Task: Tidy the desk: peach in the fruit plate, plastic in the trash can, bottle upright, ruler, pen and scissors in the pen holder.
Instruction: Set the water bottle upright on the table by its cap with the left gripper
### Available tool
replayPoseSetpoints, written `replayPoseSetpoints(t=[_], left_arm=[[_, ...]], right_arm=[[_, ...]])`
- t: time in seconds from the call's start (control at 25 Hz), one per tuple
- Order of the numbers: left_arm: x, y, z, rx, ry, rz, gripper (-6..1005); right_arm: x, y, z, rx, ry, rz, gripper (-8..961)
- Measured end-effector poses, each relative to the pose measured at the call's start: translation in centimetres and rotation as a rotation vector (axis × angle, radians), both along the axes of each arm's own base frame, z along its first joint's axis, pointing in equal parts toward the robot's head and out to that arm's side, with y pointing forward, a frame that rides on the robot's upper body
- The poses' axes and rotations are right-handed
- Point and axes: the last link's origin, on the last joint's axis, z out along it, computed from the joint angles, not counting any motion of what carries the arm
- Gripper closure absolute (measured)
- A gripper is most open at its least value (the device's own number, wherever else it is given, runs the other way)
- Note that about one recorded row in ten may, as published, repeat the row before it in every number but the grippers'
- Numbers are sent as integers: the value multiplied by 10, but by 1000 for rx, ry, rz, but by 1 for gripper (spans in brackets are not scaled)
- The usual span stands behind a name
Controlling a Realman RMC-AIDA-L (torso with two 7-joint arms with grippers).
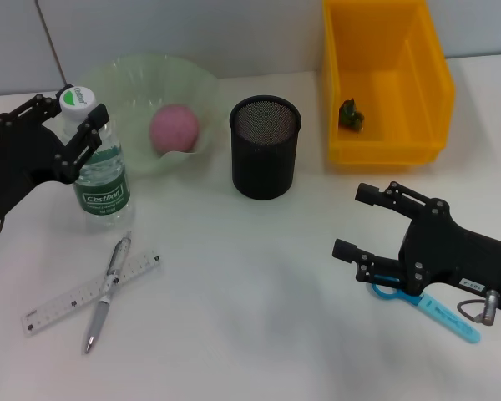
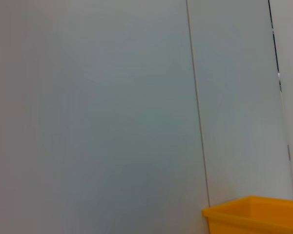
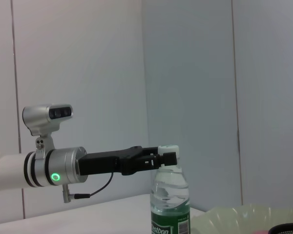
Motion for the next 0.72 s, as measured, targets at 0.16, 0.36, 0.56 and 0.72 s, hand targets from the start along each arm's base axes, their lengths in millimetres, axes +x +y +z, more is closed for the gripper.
replayPoseSetpoints(t=[0.16,0.36,0.56,0.72], left_arm=[[0,0,-1,-1,-1,2,555],[0,1,-3,-3,4,13,555],[-1,3,-4,3,17,19,555],[-1,2,-6,2,17,23,555]], right_arm=[[0,0,0,0,0,0,117],[0,0,0,-1,1,-2,117],[0,0,-1,-4,-2,-2,117],[1,-1,-1,-8,-5,-1,117]])
